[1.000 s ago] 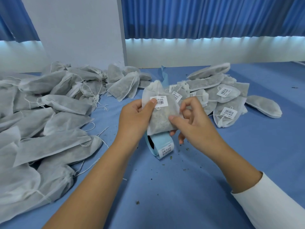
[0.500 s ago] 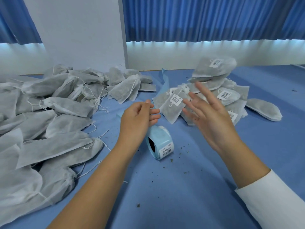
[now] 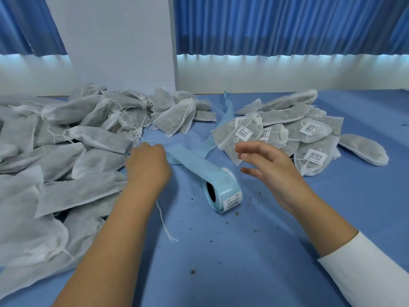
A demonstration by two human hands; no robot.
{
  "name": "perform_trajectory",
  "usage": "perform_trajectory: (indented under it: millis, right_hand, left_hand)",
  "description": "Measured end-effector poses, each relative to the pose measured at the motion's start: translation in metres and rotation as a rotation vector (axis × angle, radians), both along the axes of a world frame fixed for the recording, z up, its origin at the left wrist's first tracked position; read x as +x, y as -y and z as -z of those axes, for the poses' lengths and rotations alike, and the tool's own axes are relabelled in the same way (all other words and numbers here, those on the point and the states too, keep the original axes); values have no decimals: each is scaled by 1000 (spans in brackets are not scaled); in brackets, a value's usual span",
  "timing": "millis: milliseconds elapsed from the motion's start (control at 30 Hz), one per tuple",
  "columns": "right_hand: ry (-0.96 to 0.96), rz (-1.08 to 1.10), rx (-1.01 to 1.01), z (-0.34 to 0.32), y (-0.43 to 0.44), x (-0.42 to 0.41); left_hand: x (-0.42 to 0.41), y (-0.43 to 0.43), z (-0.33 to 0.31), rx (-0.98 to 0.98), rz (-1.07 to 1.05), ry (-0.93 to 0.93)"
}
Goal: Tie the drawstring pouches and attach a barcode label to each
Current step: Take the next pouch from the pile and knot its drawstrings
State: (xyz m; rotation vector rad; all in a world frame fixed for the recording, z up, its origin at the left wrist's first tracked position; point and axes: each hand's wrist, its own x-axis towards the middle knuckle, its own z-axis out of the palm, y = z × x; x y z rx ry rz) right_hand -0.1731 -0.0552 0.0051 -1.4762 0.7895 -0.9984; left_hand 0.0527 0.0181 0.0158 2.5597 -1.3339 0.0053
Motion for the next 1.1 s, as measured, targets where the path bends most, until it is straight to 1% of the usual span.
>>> perform_trajectory:
  millis: [67,100,200,267,433,567,667,767,967,1033,1100]
  right_hand:
    - [-14,-1,-2,2,1,1]
    - [-22,-3,-3,2,1,2]
    - [-54,-6,-6,6,1,4]
    - [-66,-13,-5,7,1,6]
    - [-109,-37,-3,11,-1,9]
    - [-133,-52,10,13,-2,12]
    - [-142,-54,19,13,-2,13]
    - [-145,-58,20,13,-2,13]
    - [-139,-66,20,13,-3,13]
    - [-145,-68,18,13,-3,13]
    - [-147,-65,17,12,-3,13]
  left_hand:
    - [6,-5,-4,221,-99,15]
    - [8,-7,-6,280,-131,-1]
    - [16,-9,-7,338,-170,-33]
    - [23,-10,-5,354,-127,-30]
    - [32,-16,-7,280,-78,-131]
    - [43,-24,-10,263,-85,-142]
    - [44,-25,-12,289,-2,-157]
    - [44,-27,-14,280,46,-135]
    - [46,-28,-14,239,14,-122]
    - [46,-28,-14,195,-4,-133]
    - [47,-26,-13,80,-18,-156]
